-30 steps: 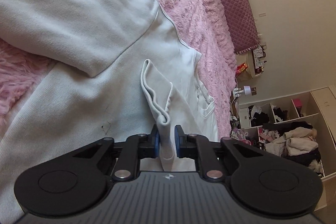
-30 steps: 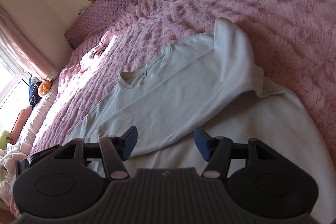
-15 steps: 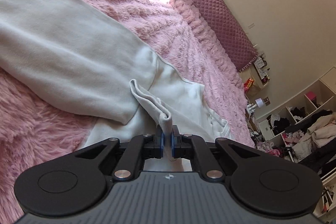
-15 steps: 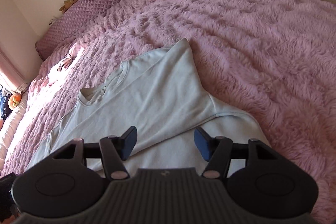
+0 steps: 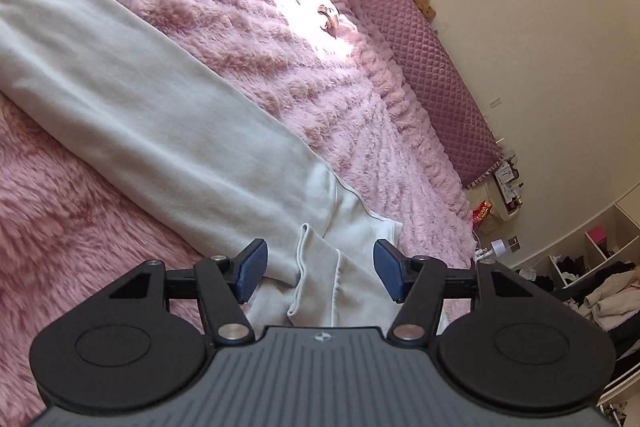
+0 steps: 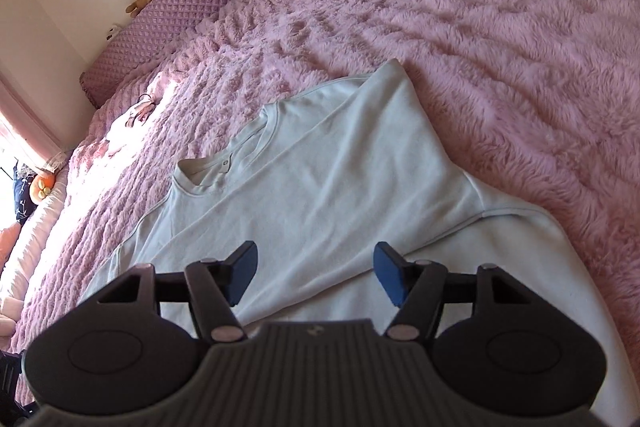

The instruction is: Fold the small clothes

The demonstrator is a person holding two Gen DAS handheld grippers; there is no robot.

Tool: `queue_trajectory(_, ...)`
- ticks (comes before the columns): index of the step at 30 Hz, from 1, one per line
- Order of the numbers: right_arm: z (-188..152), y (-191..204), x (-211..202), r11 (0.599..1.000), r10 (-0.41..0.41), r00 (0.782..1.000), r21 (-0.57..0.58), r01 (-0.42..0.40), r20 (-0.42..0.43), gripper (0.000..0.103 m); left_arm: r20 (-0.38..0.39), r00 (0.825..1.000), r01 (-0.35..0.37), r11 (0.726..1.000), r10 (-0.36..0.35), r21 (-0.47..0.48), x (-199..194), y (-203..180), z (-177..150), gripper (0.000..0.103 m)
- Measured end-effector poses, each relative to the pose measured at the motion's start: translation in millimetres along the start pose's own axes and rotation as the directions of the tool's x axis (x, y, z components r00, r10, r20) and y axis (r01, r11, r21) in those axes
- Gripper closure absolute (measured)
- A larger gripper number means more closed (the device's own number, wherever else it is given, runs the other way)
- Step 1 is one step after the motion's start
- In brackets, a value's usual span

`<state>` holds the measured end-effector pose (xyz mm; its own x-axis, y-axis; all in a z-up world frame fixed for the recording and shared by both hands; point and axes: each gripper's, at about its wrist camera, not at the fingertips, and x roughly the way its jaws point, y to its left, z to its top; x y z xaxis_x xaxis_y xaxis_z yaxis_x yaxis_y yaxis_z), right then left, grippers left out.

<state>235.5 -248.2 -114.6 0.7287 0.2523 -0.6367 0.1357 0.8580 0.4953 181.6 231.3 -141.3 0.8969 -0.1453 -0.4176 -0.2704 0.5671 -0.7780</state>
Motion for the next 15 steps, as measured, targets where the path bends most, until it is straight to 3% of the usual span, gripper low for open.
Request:
queue_trajectory(3, -10, 24, 6, 0.998, 0.063, 0.997, 0.022, -0.061, -0.049, 0.042, 0.013, 0.996, -0.084, 0.996, 0.084, 0.015, -24, 9, 21, 0.024)
queue_trajectory(8, -33, 88, 13, 0.986, 0.164, 0.981, -0.023, -0.167, -0.101, 0.042, 0.071, 0.985, -0.159, 0.987, 0.159, -0.016, -66, 40, 48, 0.024)
queue_trajectory(12, -59, 147, 21, 0.965, 0.217, 0.965, -0.119, -0.235, -0.147, 0.042, 0.153, 0.964, -0.211, 0.976, 0.218, -0.063, -99, 69, 64, 0.024)
queue_trajectory(15, -79, 185, 32, 0.948, 0.227, 0.956, -0.182, -0.261, -0.188, 0.041, 0.201, 0.939, -0.257, 0.957, 0.28, -0.132, -118, 95, 73, 0.024)
